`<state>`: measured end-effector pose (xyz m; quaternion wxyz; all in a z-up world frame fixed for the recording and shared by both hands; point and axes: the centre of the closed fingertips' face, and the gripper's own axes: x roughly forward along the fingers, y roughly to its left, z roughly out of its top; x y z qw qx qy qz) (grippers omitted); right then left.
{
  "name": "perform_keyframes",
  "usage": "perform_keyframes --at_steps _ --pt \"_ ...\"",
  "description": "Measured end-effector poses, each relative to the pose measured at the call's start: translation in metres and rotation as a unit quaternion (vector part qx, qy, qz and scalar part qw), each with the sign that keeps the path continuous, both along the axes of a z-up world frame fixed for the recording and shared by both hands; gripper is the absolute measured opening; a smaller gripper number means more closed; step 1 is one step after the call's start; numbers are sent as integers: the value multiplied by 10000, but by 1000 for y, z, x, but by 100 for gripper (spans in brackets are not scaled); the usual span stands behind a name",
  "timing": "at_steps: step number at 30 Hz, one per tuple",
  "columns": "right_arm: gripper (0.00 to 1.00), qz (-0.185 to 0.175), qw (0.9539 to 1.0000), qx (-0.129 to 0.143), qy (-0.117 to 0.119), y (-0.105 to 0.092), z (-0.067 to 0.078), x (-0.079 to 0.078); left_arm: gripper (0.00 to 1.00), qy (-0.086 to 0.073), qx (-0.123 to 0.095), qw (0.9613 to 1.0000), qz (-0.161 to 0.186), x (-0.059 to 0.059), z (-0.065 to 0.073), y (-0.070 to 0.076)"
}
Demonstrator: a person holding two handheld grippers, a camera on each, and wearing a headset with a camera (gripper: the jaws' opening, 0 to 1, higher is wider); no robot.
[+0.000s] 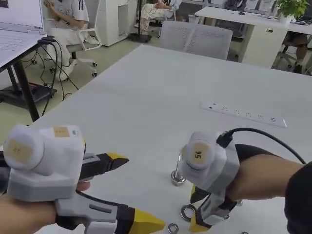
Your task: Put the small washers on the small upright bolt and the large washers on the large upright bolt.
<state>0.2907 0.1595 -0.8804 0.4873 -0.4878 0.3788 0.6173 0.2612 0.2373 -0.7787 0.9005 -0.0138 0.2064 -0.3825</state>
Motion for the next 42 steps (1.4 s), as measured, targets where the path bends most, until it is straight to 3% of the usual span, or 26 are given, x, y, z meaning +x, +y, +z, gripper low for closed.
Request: perform_keyframes --at_steps 9,17,34,42 --pt "33 -79 10000 -52 16 -3 1 0 92 8 3 10000 -8 0 0 -2" --pt "25 -110 9999 -16 8 -1 1 4 92 7 2 10000 -10 1 0 -2" --pt "23 -195 9998 -22 64 -3 0 6 91 7 -7 10000 -11 2 -1 -3" --pt "23 -243 9997 -32 49 -5 8 10 91 16 -1 10000 -32 1 -2 -3"
